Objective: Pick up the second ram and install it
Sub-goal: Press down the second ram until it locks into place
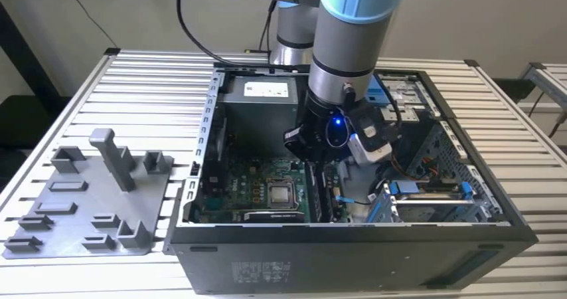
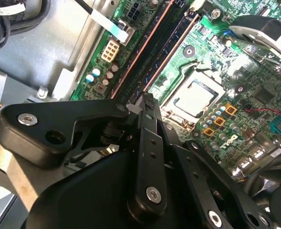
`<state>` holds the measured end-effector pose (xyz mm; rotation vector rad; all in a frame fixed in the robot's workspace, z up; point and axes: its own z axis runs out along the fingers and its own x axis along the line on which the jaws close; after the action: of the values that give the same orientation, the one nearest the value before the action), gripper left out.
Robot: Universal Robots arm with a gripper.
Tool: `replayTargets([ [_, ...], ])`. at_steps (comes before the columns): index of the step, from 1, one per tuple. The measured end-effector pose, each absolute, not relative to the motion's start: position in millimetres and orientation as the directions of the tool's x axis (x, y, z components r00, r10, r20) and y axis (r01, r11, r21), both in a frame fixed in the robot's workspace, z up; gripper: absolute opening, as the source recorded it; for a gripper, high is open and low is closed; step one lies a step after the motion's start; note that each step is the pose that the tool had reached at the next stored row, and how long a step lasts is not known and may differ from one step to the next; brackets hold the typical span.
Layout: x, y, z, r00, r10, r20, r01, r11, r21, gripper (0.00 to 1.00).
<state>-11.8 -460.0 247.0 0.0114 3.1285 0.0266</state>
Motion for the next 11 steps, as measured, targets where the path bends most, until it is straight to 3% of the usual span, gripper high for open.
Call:
replayTargets([
  [11, -11.9, -460.0, 247.0, -0.992, -0.123, -0.013, -0.123, 0.992, 0.017, 0.11],
])
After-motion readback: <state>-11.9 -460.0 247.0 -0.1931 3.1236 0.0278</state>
